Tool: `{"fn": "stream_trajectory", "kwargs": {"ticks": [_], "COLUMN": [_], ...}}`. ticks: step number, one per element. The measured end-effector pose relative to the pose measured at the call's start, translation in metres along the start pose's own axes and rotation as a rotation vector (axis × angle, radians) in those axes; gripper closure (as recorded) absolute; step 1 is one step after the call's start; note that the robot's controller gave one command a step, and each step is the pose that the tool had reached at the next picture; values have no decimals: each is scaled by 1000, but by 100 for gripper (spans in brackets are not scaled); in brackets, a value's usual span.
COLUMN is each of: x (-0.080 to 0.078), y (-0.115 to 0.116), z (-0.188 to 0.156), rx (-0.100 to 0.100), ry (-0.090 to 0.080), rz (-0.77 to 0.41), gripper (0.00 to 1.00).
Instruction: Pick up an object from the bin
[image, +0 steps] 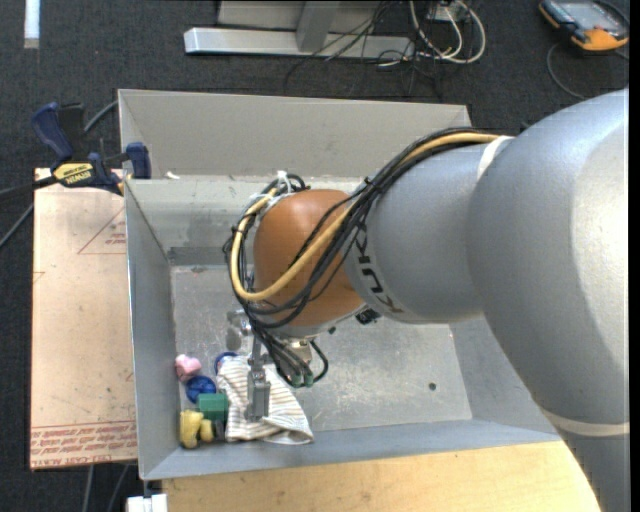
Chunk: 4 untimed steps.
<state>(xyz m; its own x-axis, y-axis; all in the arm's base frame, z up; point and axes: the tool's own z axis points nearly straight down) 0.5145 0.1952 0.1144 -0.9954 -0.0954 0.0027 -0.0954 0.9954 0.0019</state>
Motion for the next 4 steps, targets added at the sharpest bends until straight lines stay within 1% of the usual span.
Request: {"fn": "stream_trajectory", "kwargs": {"ticks": [1, 2, 3, 4], "x": [11, 21, 21, -1], "y": [-3, -64, -64, -61], "z": [27, 40, 40, -176], "rx": [0, -2, -2, -3], "ry": [2, -3, -3, -11], "rz": [79, -105, -105, -83], "gripper": [0, 100, 100, 100]}}
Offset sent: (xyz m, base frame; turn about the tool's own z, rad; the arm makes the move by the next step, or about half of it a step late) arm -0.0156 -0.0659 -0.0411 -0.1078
